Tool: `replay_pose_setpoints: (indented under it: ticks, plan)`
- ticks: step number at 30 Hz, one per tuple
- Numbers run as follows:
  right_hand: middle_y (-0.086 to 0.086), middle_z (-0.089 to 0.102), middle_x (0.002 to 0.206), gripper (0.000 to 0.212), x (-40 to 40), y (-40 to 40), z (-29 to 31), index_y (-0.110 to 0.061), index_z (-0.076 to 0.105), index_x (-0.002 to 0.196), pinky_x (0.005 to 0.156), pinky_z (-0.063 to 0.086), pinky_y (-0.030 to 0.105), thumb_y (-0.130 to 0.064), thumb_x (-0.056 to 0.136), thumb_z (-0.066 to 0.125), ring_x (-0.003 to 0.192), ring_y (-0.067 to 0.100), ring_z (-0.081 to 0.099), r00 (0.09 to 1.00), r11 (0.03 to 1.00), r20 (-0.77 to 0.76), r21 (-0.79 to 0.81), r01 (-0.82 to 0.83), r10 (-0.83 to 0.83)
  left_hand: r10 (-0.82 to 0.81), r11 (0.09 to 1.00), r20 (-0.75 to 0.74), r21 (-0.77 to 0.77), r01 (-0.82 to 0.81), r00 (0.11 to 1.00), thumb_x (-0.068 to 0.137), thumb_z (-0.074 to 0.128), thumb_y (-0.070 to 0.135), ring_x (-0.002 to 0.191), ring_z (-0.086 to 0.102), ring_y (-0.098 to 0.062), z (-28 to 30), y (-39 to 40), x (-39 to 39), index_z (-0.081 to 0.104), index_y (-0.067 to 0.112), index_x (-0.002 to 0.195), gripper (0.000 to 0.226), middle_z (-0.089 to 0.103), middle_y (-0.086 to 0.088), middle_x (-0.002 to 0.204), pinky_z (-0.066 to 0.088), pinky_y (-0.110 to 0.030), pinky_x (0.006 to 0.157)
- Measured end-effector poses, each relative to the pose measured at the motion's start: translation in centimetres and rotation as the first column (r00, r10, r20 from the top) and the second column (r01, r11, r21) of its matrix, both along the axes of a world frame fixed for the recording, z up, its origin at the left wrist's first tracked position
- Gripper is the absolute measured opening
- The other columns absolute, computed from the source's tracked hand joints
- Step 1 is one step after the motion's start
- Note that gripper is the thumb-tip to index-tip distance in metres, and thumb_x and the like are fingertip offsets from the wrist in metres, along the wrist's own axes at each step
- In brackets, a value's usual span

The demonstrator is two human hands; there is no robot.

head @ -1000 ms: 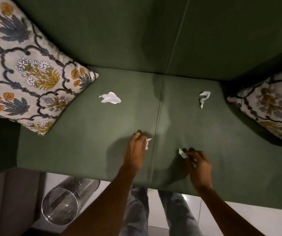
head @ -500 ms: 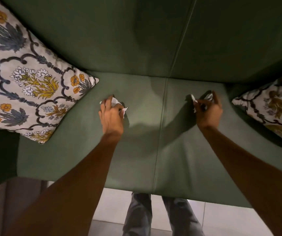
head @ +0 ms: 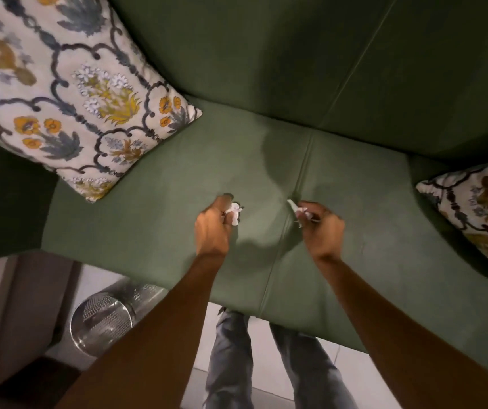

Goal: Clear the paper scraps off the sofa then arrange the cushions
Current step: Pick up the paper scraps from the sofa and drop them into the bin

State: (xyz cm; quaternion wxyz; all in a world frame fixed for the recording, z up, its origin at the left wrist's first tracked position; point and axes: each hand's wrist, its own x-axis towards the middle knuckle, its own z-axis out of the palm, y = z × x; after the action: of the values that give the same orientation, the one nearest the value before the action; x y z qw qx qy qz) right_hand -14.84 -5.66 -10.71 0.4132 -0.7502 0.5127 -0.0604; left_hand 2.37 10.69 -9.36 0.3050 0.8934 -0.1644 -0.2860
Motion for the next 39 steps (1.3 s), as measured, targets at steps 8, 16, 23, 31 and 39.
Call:
replay_pose_setpoints:
  ticks: [8,16,23,31,39]
  plan:
    - [0.004,0.083,0.081,0.008,4.2,12.2,1.0,-0.021,0.083,0.096,0.076,0.060,0.019,-0.016,0.090,0.082,0.074,0.014,0.077,0.991,0.982,0.049,0.137,-0.133,0.128,0.296,0.953,-0.033,-0.055,-0.298,0.955,0.088,0.066,0.012,0.079,0.078,-0.033,1.5,9.9,-3.1,0.081,0.009,0.086,0.016,0.083,-0.010,0.084,0.063,-0.041,0.078]
    - [0.005,0.085,0.092,0.005,7.7,29.1,1.5,-0.020,0.087,0.092,0.073,0.043,0.012,-0.019,0.088,0.086,0.083,0.024,0.079,0.946,0.940,-0.007,0.115,-0.320,0.323,0.616,0.787,-0.077,0.011,-0.617,0.784,0.097,0.074,0.018,0.073,0.076,-0.013,-0.5,25.6,-2.7,0.077,0.016,0.090,0.007,0.080,0.000,0.080,0.061,-0.033,0.069]
    - [0.008,0.082,0.098,0.009,10.5,42.3,-0.5,-0.012,0.087,0.097,0.085,0.063,0.036,-0.013,0.090,0.083,0.088,0.024,0.078,0.938,0.911,0.034,0.231,-0.343,0.344,0.689,0.716,0.006,0.151,-0.682,0.725,0.095,0.077,0.024,0.094,0.077,-0.026,-2.7,40.2,-2.3,0.081,0.014,0.104,0.014,0.083,-0.007,0.101,0.050,-0.023,0.078]
    - [0.013,0.084,0.108,0.019,14.3,54.2,-6.2,-0.011,0.084,0.109,0.091,0.064,0.042,-0.020,0.098,0.073,0.097,0.030,0.078,0.859,0.824,-0.019,0.295,-0.484,0.512,0.662,0.735,0.080,0.128,-0.666,0.745,0.102,0.063,0.010,0.133,0.058,-0.034,-8.7,49.9,-0.9,0.070,0.010,0.130,0.029,0.054,-0.017,0.148,0.049,-0.044,0.114]
    - [0.010,0.074,0.137,0.057,15.6,58.9,-8.3,-0.018,0.064,0.146,0.109,0.056,0.038,-0.019,0.092,0.081,0.123,0.031,0.071,0.768,0.757,-0.128,0.332,-0.563,0.627,0.486,0.863,-0.071,0.193,-0.466,0.871,0.099,0.056,0.007,0.131,0.060,-0.034,-12.0,55.2,2.1,0.064,0.016,0.140,0.043,0.057,-0.014,0.146,0.044,-0.014,0.110]
